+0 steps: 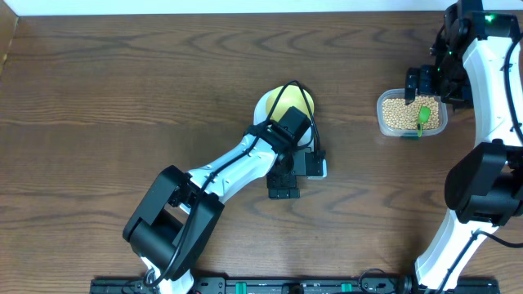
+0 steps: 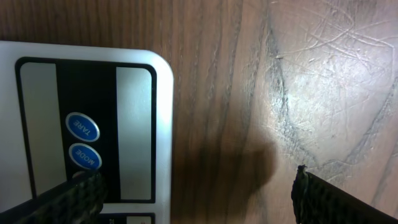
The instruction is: Scoop item into bowl and weigh 50g on scale
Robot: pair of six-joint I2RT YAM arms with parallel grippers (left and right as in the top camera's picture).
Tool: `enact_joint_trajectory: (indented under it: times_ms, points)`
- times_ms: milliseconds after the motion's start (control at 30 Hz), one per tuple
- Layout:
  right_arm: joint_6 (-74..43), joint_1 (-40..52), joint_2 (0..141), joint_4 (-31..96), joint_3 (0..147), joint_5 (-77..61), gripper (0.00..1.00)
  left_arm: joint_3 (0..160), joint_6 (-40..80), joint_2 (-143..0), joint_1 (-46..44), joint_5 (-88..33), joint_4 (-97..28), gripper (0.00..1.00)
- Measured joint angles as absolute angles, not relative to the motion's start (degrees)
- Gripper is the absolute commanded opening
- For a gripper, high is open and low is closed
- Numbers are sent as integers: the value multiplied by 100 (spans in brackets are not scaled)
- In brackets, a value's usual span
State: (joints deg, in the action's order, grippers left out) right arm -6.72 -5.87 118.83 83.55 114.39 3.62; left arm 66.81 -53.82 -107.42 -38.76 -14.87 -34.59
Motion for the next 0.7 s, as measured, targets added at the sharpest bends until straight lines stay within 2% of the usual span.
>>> enact_joint_trajectory:
  times_ms: [700]
  points:
    - [-670,-587,11883,8355,11439,364,99,6722,-5251,-10803,-3820,-1470,-3236,98]
